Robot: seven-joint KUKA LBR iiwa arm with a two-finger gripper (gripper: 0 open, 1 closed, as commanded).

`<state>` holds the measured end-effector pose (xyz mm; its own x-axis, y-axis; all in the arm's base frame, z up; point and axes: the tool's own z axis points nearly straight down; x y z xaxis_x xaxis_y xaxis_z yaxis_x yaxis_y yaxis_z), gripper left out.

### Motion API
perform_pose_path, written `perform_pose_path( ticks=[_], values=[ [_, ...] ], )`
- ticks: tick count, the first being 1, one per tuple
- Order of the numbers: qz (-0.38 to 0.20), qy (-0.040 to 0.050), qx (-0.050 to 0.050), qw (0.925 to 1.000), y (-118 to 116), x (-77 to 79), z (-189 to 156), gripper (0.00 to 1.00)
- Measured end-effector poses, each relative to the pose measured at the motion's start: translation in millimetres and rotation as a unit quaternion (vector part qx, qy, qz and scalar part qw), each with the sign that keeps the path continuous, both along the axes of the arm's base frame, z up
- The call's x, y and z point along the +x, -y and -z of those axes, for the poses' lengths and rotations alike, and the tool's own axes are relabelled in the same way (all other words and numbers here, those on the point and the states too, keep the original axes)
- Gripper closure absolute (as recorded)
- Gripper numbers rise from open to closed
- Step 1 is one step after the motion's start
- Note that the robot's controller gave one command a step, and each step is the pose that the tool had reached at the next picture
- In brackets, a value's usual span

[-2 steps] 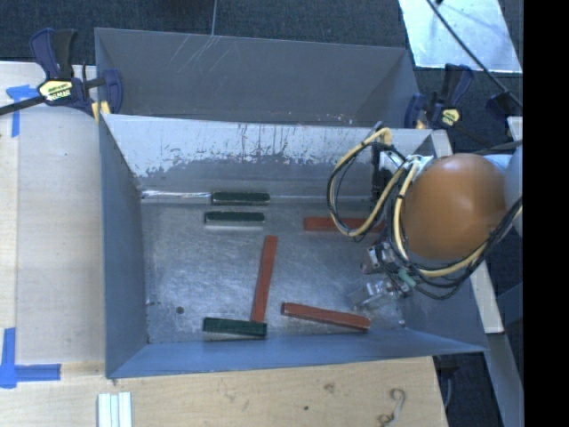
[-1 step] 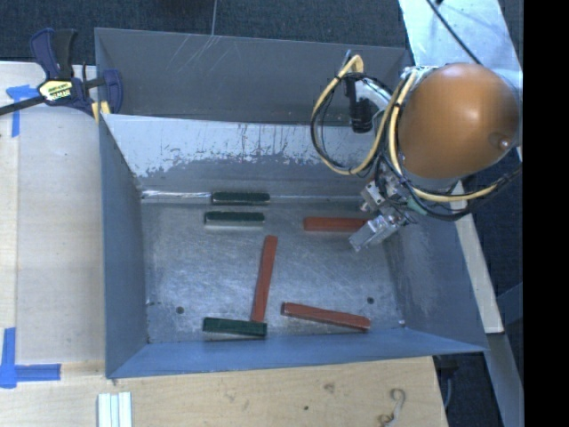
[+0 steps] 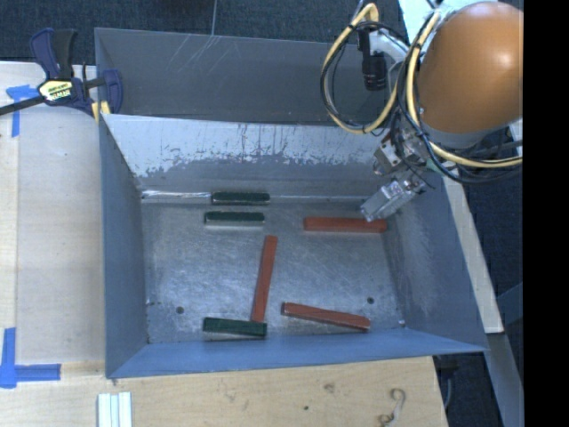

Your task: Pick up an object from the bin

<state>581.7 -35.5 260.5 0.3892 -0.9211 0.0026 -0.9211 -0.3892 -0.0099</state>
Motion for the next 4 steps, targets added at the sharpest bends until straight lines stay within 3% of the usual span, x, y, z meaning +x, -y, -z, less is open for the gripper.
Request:
perform_pose_path(
  ticks=[1, 2, 3, 4],
  values=[
    [-0.018, -0.0055, 0.001, 0.9998, -53.2, -32.2, 49.3, 1.0],
    [-0.239, -0.0034, -0.001, 0.9709, -84.9, -20.8, 4.5, 1.0],
    [-0.255, -0.0086, 0.001, 0.9668, -139.5, -35.0, 79.8, 1.0],
    [-0.153, -0.0058, -0.001, 0.9882, -138.0, -37.6, 86.3, 1.0]
  ],
)
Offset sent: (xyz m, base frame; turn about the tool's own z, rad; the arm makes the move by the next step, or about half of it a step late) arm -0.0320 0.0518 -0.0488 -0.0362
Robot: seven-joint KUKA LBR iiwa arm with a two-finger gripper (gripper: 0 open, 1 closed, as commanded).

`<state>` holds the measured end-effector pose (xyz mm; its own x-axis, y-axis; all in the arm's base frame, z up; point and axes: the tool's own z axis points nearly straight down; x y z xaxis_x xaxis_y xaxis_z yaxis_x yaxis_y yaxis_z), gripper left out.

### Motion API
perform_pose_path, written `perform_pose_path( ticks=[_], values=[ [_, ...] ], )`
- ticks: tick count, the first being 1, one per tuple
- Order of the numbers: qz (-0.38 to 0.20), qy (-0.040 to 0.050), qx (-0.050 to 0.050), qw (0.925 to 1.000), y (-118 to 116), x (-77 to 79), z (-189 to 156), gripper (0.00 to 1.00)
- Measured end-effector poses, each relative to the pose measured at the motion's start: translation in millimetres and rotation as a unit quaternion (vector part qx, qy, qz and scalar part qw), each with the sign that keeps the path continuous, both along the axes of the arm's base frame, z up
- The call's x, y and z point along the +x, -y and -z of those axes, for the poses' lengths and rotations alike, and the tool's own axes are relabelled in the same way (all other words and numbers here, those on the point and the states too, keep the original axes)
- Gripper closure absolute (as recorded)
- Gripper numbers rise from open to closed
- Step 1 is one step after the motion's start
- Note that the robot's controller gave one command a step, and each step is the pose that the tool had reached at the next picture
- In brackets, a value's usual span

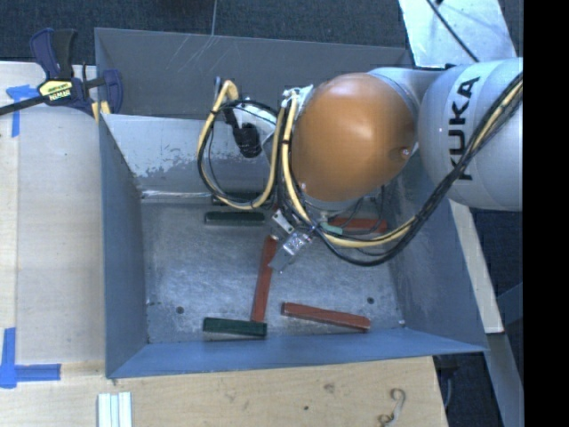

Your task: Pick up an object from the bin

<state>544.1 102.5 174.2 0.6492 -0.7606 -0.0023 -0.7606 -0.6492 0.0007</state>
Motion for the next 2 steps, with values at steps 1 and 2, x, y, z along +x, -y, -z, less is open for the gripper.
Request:
perform_pose_path(
  ticks=[1, 2],
  values=[
    [0.001, -0.0002, 0.0, 1.0, 0.2, 0.1, -0.1, 0.0],
    [-0.159, 0.004, 0.001, 0.9873, 29.4, -55.9, 94.1, 0.0]
  ],
)
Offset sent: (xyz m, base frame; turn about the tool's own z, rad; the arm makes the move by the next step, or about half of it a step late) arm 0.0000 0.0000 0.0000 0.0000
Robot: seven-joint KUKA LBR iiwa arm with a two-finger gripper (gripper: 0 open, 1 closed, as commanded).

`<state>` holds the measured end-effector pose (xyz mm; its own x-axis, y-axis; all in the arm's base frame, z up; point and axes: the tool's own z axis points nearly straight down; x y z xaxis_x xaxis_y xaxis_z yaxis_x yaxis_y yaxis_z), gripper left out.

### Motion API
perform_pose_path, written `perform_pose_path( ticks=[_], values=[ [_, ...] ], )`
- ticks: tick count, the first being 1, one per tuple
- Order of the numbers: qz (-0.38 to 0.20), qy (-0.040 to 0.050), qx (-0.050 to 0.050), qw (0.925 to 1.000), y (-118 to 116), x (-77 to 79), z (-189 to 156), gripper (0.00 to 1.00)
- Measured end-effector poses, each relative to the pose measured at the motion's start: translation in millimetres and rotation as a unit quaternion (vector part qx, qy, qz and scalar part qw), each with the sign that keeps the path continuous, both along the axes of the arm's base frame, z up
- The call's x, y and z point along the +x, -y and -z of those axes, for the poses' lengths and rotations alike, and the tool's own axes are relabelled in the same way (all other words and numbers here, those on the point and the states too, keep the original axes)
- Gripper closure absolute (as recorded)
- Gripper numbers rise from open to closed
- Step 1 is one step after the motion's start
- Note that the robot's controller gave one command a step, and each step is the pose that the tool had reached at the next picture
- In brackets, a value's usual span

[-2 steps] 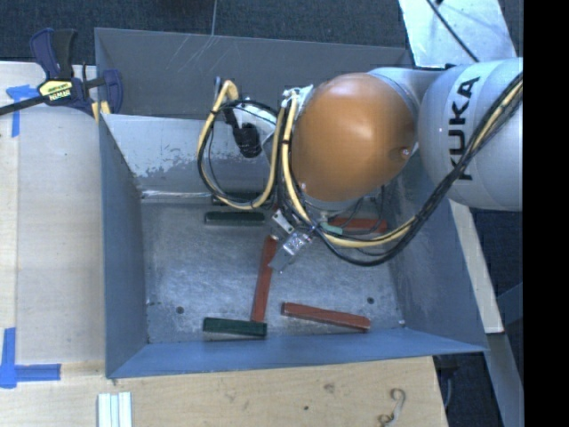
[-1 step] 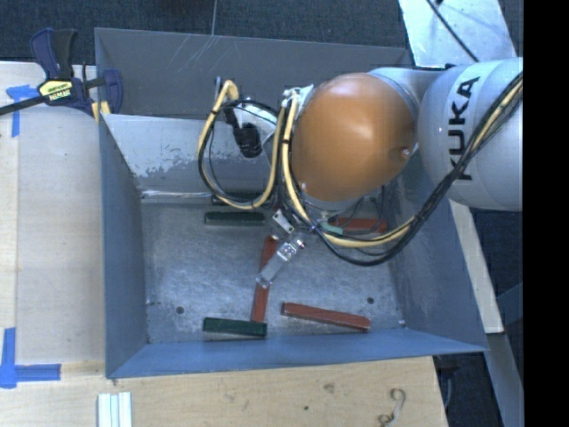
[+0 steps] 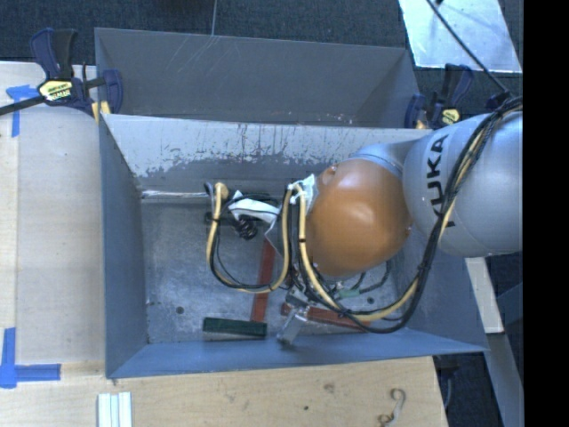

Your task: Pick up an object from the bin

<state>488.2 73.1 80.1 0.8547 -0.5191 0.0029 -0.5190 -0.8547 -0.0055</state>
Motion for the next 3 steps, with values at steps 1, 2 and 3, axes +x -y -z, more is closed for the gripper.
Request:
perform_pose_path(
  ticks=[1, 2, 3],
  values=[
    [-0.002, -0.0012, -0.001, 1.0, -0.4, -0.9, 0.4, 1.0],
    [-0.003, -0.0007, 0.0, 1.0, -0.5, -0.9, 0.5, 1.0],
    [-0.003, -0.0002, 0.001, 1.0, -0.8, -0.9, 0.4, 1.0]
  ],
)
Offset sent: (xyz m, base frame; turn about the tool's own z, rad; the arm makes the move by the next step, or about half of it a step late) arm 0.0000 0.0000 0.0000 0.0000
